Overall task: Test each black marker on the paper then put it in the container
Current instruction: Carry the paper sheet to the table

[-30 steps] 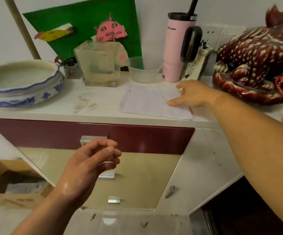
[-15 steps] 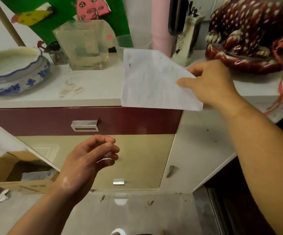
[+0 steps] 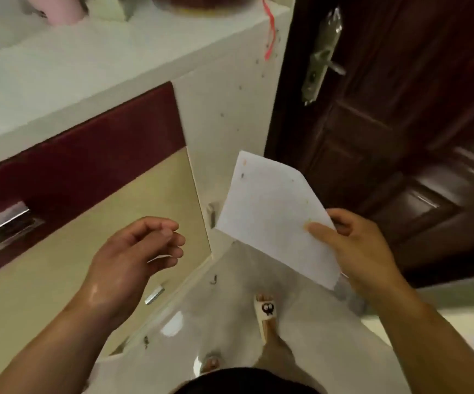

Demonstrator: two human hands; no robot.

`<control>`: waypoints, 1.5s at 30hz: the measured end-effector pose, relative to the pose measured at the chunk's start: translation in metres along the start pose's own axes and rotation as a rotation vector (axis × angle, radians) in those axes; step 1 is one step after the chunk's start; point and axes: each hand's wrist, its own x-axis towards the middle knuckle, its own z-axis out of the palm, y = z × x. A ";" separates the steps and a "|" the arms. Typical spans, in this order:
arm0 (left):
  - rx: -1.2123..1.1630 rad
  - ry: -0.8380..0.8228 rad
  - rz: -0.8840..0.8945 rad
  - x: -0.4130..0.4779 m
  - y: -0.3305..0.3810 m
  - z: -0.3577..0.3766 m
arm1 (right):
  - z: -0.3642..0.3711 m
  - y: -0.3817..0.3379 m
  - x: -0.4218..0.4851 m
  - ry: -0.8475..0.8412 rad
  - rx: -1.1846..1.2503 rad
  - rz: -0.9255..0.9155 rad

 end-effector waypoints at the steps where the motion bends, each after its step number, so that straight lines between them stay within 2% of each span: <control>1: 0.024 -0.056 -0.023 -0.002 -0.008 0.003 | -0.006 0.018 -0.026 0.062 0.009 0.062; 8: 0.193 -0.433 -0.184 -0.043 -0.059 0.057 | -0.044 0.112 -0.221 0.460 0.198 0.419; 15: 0.404 -0.776 -0.241 -0.123 -0.115 0.147 | -0.064 0.188 -0.409 0.756 0.267 0.608; 21: 0.565 -1.015 -0.227 -0.252 -0.178 0.226 | -0.082 0.250 -0.578 0.985 0.378 0.690; 29: 0.717 -1.177 -0.329 -0.453 -0.272 0.298 | -0.102 0.318 -0.787 1.257 0.481 0.780; 37: 0.844 -1.384 -0.300 -0.570 -0.335 0.426 | -0.157 0.382 -0.890 1.480 0.634 0.856; 45: 0.976 -1.527 -0.336 -0.676 -0.413 0.616 | -0.303 0.438 -0.942 1.545 0.672 0.949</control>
